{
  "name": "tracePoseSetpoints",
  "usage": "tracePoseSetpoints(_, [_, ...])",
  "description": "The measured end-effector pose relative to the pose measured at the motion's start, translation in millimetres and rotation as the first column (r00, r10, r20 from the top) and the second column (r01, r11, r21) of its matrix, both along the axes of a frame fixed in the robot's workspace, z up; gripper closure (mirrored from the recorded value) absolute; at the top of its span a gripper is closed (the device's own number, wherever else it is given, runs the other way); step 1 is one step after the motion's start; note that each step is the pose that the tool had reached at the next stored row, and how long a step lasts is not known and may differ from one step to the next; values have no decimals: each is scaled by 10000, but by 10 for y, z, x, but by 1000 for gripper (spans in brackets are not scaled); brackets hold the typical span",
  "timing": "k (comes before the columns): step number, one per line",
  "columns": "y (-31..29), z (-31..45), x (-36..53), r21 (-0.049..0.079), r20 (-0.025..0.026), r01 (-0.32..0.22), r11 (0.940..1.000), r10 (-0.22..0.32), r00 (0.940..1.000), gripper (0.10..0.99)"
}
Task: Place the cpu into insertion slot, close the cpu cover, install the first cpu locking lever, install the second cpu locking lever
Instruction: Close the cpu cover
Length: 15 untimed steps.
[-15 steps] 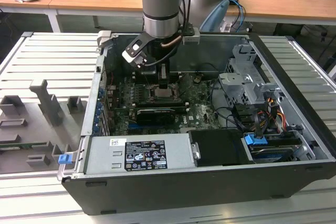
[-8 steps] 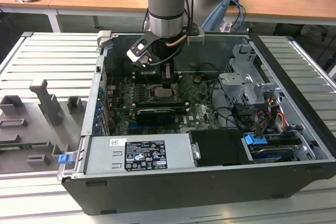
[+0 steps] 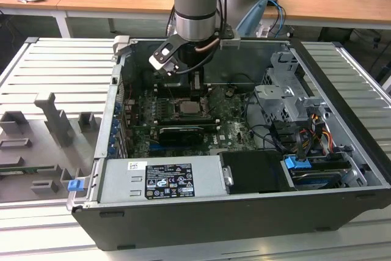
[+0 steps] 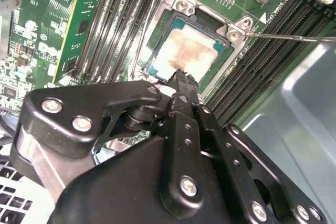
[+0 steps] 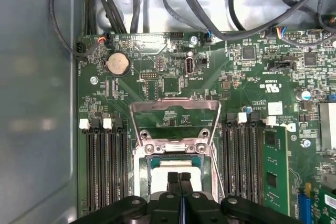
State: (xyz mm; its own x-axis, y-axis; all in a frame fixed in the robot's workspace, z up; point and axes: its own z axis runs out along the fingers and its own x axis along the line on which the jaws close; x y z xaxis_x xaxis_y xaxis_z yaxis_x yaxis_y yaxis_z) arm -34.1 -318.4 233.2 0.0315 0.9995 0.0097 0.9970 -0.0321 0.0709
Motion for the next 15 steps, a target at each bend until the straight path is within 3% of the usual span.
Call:
tracePoseSetpoints(4, [0, 99, -2, 0, 0, 0, 10000, 0, 10000, 980])
tracePoseSetpoints(15, [0, 165, -2, 0, 0, 1, 10000, -1, 10000, 980])
